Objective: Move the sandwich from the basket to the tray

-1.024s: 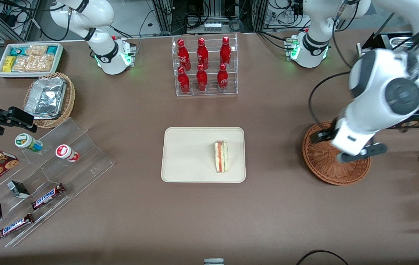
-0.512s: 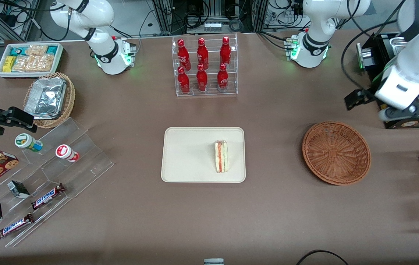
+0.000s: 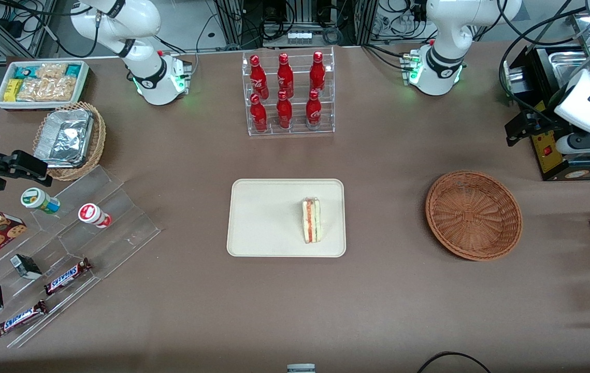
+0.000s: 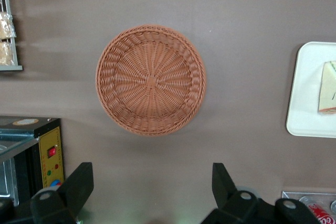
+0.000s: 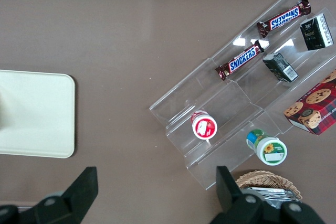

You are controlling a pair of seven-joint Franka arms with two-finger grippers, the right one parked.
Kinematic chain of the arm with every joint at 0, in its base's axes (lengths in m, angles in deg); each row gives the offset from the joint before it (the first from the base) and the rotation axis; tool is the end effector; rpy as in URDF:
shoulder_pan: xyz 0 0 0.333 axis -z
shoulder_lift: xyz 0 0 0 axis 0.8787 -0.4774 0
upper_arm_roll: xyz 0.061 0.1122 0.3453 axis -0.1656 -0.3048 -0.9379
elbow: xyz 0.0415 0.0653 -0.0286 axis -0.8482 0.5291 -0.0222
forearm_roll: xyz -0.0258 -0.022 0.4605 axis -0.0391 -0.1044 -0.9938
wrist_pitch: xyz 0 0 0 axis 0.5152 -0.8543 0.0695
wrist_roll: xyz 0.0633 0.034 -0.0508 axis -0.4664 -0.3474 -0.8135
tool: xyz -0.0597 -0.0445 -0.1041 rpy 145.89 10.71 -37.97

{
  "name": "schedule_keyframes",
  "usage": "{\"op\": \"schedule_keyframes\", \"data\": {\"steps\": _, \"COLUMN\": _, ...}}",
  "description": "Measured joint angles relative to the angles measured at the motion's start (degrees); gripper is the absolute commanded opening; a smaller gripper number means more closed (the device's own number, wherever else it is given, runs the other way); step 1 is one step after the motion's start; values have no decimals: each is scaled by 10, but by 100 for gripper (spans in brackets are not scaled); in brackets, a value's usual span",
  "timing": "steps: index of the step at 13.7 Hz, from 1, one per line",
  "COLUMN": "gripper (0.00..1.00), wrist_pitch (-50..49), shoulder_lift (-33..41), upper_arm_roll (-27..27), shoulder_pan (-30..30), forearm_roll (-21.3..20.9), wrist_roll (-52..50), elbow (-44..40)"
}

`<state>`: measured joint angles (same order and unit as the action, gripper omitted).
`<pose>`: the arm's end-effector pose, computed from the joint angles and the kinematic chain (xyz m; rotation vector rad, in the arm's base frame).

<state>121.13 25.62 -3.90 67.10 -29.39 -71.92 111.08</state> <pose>0.5883 -0.0502 0.6462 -3.0990 -0.0538 0.0196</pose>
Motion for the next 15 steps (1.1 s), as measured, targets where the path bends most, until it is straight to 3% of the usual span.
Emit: {"op": "schedule_keyframes", "data": {"steps": 15, "gripper": 100, "wrist_pitch": 2, "shoulder_lift": -2, "upper_arm_roll": 3, "shoulder_pan": 1, "forearm_roll": 21, "wrist_roll": 4, "elbow": 0}}
